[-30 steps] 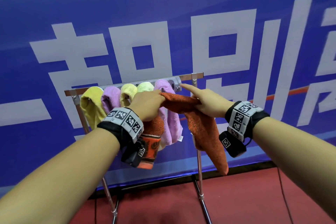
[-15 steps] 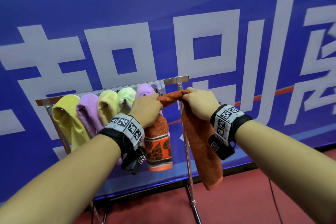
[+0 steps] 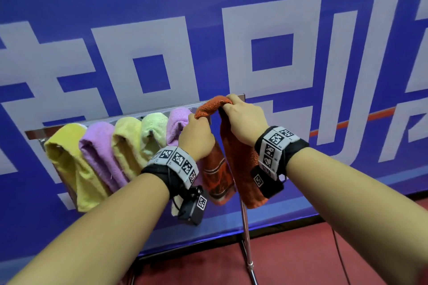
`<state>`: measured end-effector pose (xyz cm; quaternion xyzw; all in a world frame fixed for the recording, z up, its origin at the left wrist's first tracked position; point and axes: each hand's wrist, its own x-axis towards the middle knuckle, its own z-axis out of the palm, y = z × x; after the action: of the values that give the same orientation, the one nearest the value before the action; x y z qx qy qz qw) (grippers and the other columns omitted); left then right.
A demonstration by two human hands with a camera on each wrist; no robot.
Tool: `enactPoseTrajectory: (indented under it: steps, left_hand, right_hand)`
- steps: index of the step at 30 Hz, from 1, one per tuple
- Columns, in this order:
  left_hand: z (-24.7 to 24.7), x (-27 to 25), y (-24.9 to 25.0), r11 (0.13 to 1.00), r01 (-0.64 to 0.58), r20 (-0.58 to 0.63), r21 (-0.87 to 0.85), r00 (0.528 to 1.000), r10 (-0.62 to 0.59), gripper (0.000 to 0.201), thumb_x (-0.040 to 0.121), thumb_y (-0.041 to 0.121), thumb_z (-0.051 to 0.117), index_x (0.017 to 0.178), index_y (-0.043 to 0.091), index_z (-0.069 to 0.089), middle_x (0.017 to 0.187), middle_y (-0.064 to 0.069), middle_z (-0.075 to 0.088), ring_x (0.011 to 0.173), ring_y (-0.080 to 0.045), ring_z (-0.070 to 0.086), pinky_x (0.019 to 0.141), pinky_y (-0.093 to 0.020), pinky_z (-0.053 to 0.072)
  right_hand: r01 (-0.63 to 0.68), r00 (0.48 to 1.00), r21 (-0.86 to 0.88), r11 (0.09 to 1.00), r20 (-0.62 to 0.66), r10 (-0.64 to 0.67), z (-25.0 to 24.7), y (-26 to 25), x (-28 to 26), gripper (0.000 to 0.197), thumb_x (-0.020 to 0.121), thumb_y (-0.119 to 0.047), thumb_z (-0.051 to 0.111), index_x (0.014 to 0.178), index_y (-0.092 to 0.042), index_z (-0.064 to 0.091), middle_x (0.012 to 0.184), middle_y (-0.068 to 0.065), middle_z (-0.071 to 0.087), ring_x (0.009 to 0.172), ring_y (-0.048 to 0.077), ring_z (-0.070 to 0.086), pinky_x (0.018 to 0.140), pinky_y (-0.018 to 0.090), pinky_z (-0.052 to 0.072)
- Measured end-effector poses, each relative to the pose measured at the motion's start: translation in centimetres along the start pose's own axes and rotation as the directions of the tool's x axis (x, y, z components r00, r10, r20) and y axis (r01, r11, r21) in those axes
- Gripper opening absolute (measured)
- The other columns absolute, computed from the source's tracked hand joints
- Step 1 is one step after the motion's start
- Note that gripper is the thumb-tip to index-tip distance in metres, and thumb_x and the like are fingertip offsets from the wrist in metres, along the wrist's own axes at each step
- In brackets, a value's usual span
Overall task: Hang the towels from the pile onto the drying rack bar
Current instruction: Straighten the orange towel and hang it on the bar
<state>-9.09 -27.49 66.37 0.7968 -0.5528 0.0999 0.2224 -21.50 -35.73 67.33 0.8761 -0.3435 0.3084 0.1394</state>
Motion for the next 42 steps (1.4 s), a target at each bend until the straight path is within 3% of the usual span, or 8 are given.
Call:
enactPoseTrajectory:
  steps: [5, 7, 9, 13, 19, 27, 36, 42]
  left_hand:
    - [1.7, 1.5, -0.4, 0.967, 0.023, -0.02, -0.253, 0.999, -0.029, 0.003, 0.081, 0.009, 0.052, 0.082, 0.008, 0.05, 0.095, -0.02, 0.06, 0.088, -0.038, 0.057, 0.066, -0.034, 0.033]
    - [1.9, 1.6, -0.5, 0.958, 0.049, -0.006, -0.281, 0.999, -0.053, 0.004, 0.082, 0.008, 0.053, 0.085, 0.006, 0.053, 0.093, -0.019, 0.062, 0.086, -0.037, 0.058, 0.065, -0.034, 0.033]
    - [2.1, 1.7, -0.7, 0.968, 0.057, -0.012, -0.243, 0.998, -0.062, 0.017, 0.082, 0.009, 0.053, 0.098, 0.005, 0.058, 0.104, -0.019, 0.063, 0.095, -0.039, 0.059, 0.068, -0.036, 0.038]
    - [2.1, 1.8, -0.9, 0.99, 0.115, -0.028, -0.081, 0.993, -0.118, 0.036, 0.086, 0.011, 0.049, 0.121, 0.007, 0.056, 0.127, -0.019, 0.053, 0.114, -0.044, 0.054, 0.086, -0.046, 0.047]
    - [2.3, 3.1, -1.0, 0.994, 0.086, 0.013, -0.073, 0.996, -0.086, 0.033, 0.086, 0.013, 0.047, 0.118, 0.006, 0.054, 0.131, -0.018, 0.048, 0.114, -0.046, 0.052, 0.088, -0.048, 0.046]
    - [1.5, 4.0, -1.1, 0.974, 0.032, 0.033, 0.224, 0.999, -0.04, 0.029, 0.087, 0.018, 0.051, 0.114, 0.011, 0.057, 0.124, -0.014, 0.043, 0.1, -0.039, 0.06, 0.075, -0.04, 0.038]
    - [1.6, 4.9, -0.9, 0.995, 0.096, 0.11, 0.0, 0.989, -0.095, 0.036, 0.086, 0.022, 0.053, 0.12, 0.009, 0.053, 0.133, -0.017, 0.04, 0.112, -0.043, 0.055, 0.098, -0.047, 0.043]
    - [2.1, 4.9, -2.0, 0.996, 0.061, 0.218, 0.068, 0.973, -0.075, 0.041, 0.085, 0.022, 0.05, 0.123, 0.007, 0.047, 0.121, -0.018, 0.062, 0.115, -0.04, 0.056, 0.105, -0.054, 0.038]
  right_hand:
    - [0.004, 1.0, 0.011, 1.0, 0.003, -0.004, 0.5, -0.9, 1.0, 0.013, 0.093, -0.013, 0.05, 0.103, -0.017, 0.058, 0.117, 0.001, 0.047, 0.071, 0.032, 0.061, 0.052, 0.035, 0.04]
    - [0.012, 1.0, -0.001, 1.0, 0.005, -0.012, 0.8, -1.0, 1.0, 0.011, 0.093, -0.013, 0.05, 0.1, -0.016, 0.057, 0.119, 0.002, 0.048, 0.071, 0.032, 0.061, 0.052, 0.035, 0.037]
    - [0.014, 1.0, -0.01, 1.0, 0.018, -0.014, 1.2, -0.9, 0.9, 0.013, 0.091, -0.01, 0.049, 0.1, -0.016, 0.057, 0.123, 0.001, 0.049, 0.073, 0.033, 0.062, 0.052, 0.035, 0.035]
    - [0.016, 0.999, -0.006, 1.0, 0.042, -0.015, 2.0, -0.8, 0.7, 0.015, 0.091, -0.006, 0.048, 0.098, -0.015, 0.056, 0.124, 0.003, 0.049, 0.074, 0.033, 0.061, 0.053, 0.035, 0.032]
    - [-0.009, 0.998, 0.009, 1.0, 0.062, 0.009, 2.7, -0.5, 1.0, 0.019, 0.091, -0.006, 0.044, 0.104, -0.014, 0.055, 0.121, 0.005, 0.047, 0.074, 0.035, 0.061, 0.054, 0.037, 0.034]
    - [-0.025, 0.997, 0.031, 0.999, 0.071, 0.023, 4.1, -0.4, 1.8, 0.02, 0.091, -0.006, 0.045, 0.106, -0.015, 0.055, 0.119, 0.005, 0.047, 0.072, 0.033, 0.059, 0.056, 0.036, 0.037]
    - [-0.04, 0.996, 0.074, 0.996, 0.08, 0.034, 5.6, -0.6, 2.8, 0.015, 0.091, -0.012, 0.05, 0.105, -0.016, 0.053, 0.122, 0.004, 0.045, 0.079, 0.036, 0.06, 0.058, 0.036, 0.036]
    - [-0.032, 0.996, 0.035, 0.999, 0.08, 0.029, 6.3, -0.8, 3.4, 0.012, 0.091, -0.01, 0.051, 0.101, -0.015, 0.054, 0.119, 0.005, 0.048, 0.08, 0.036, 0.061, 0.057, 0.037, 0.036]
